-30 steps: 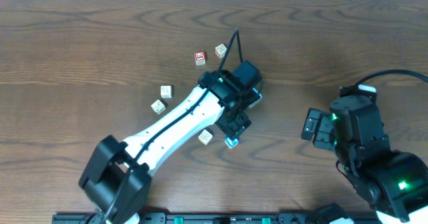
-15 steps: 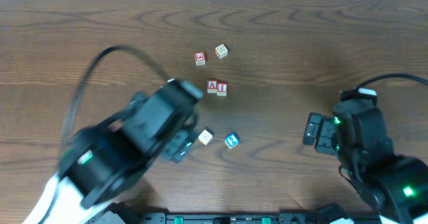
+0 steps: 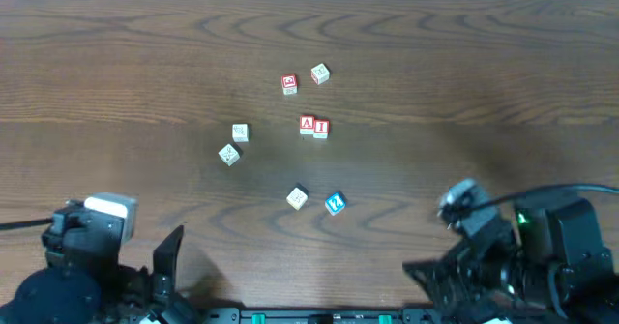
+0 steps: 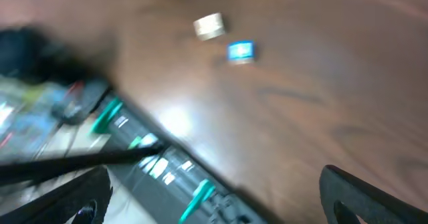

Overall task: Spell out Ai2
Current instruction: 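Move the right gripper onto the blue 2 block and close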

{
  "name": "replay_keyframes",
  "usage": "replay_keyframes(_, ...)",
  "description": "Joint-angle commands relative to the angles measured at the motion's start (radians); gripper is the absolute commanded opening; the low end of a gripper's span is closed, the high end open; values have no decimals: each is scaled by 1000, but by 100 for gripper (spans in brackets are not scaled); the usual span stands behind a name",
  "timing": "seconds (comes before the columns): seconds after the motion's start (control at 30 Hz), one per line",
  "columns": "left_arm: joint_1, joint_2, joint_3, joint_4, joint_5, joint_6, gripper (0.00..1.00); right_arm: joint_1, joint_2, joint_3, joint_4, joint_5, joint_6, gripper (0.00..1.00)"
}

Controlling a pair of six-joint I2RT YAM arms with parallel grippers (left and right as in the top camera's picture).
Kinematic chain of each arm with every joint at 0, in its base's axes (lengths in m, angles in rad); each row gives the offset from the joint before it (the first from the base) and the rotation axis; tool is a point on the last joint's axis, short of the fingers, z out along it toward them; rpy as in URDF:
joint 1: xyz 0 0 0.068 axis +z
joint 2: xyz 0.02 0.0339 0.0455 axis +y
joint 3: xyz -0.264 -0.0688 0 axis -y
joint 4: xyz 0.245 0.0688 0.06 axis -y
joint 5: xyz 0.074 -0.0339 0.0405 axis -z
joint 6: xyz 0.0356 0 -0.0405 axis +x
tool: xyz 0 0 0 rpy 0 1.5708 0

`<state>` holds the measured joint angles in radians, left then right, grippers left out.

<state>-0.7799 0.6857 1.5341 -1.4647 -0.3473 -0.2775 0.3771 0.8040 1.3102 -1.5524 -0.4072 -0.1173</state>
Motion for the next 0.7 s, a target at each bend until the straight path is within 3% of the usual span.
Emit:
replay_keyframes(0.0, 2, 8, 2, -5, -14, -23, 95, 12, 2, 13, -30, -186, -151, 99)
replay_keyframes(0.07, 2, 12, 2, -4, -15, -23, 95, 55, 13, 13, -37, -161, -120, 99)
replay_keyframes(0.13, 2, 14, 2, 0, -16, -23, 95, 122, 57, 13, -26, 19, 25, 99)
replay_keyframes(0.27, 2, 14, 2, 0, -20, -23, 96, 240, 142, 13, 28, 197, 142, 99)
replay_keyframes(0.5, 2, 14, 2, -1, -23, -23, 95, 472, 391, 13, 125, 454, 289, 99)
replay_keyframes(0.67, 2, 14, 2, -6, -23, -23, 95, 549, 600, 10, 204, 531, 315, 99)
